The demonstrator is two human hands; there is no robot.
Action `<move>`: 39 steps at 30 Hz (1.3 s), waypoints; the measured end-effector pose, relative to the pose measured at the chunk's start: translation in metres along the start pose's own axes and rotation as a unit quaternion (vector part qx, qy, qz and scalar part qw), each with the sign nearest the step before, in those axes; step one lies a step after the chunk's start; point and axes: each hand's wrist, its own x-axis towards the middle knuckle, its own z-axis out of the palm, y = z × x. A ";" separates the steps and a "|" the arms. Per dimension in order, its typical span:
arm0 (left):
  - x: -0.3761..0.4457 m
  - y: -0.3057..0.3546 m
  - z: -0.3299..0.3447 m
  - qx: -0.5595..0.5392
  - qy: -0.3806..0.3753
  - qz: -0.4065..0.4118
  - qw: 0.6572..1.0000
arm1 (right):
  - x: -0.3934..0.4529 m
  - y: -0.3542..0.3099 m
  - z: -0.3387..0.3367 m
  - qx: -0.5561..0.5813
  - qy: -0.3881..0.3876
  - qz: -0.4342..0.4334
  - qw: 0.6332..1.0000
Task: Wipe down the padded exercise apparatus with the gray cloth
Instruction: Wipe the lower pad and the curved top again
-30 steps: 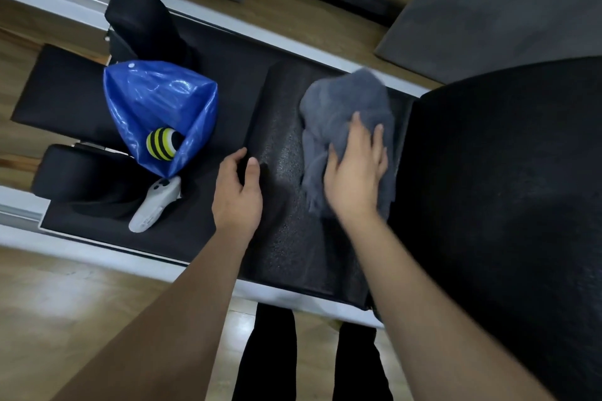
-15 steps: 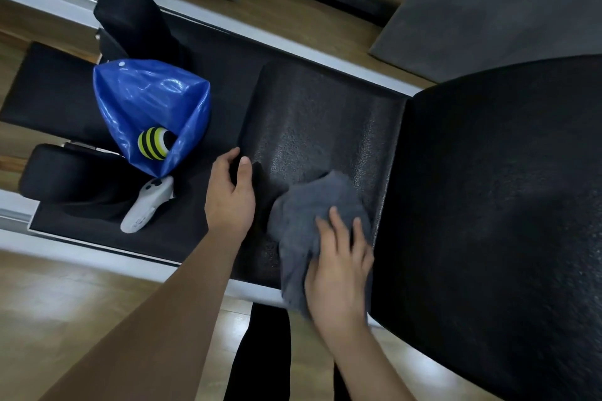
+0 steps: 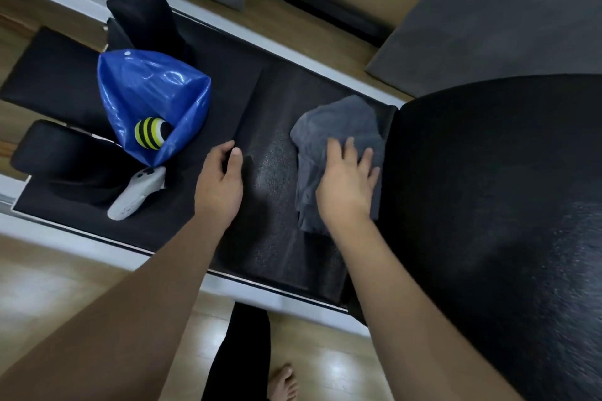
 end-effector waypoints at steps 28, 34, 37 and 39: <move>-0.196 0.015 -0.012 0.060 -0.148 0.120 0.980 | -0.209 0.090 -0.166 -0.170 0.075 -0.045 0.982; -0.236 0.046 0.015 -0.031 -0.192 0.065 0.979 | -0.219 0.104 -0.150 -0.239 0.063 -0.101 0.964; -0.246 0.049 0.040 -0.167 -0.176 -0.053 0.969 | -0.248 0.100 -0.108 -0.272 -0.008 -0.218 0.937; -0.242 0.048 0.053 -0.228 -0.189 -0.121 0.947 | -0.245 0.099 -0.108 -0.283 -0.055 -0.248 0.925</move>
